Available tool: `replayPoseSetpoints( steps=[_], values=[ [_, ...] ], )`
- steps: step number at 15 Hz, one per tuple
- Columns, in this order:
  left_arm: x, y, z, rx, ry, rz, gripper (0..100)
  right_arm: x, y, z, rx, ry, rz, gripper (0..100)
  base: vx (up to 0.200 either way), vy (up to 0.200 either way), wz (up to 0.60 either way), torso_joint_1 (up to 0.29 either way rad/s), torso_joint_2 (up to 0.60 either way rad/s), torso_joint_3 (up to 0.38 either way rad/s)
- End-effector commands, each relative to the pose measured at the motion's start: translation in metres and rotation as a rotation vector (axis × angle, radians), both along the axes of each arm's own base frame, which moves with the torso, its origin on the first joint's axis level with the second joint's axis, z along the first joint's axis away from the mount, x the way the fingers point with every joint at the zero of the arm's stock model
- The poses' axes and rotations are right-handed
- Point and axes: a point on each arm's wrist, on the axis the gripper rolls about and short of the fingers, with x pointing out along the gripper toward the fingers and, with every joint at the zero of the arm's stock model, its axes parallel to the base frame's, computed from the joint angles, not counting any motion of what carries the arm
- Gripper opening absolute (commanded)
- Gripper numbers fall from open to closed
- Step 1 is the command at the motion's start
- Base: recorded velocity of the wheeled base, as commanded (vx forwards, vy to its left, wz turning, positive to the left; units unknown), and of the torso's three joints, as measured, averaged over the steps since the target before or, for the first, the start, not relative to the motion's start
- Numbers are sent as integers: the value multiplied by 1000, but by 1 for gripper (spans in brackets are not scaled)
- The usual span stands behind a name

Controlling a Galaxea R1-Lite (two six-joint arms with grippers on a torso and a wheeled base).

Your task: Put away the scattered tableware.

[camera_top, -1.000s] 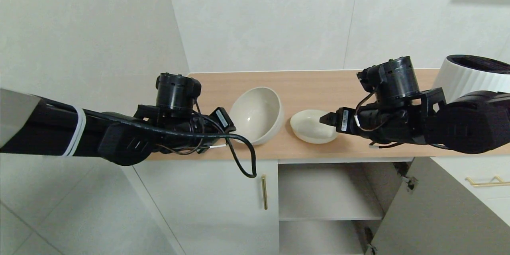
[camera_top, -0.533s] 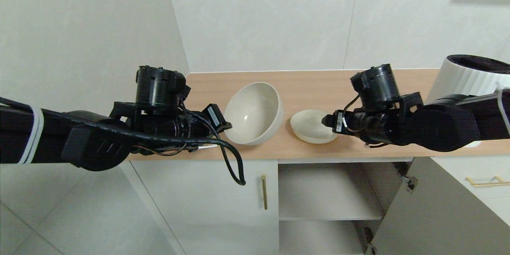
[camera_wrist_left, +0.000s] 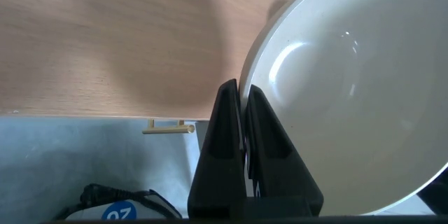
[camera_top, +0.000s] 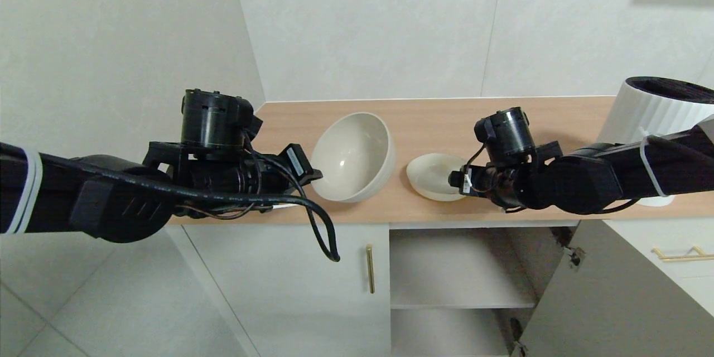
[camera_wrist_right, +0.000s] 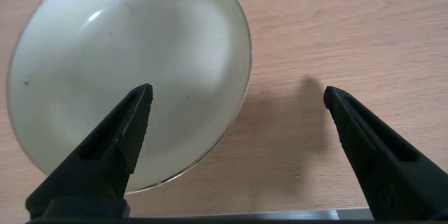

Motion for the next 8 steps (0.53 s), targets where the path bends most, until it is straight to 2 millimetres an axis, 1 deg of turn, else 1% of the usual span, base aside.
replayPoseSetpoints(
  steps=[1,6,8],
  values=[
    [0,0,1,-2,-2,0,0,1,0,-2,-1,3,0,0,0,0,0,0,0,0],
    [-1,1,0,4,-2,-2,0,0,0,-2,-2,6,-1,0,0,0,0,0,0,0],
    [-4,2,2,4,-7,-3,0,-2,-1,2,2,-1,-1,0,0,0,0,0,0,0]
  ],
)
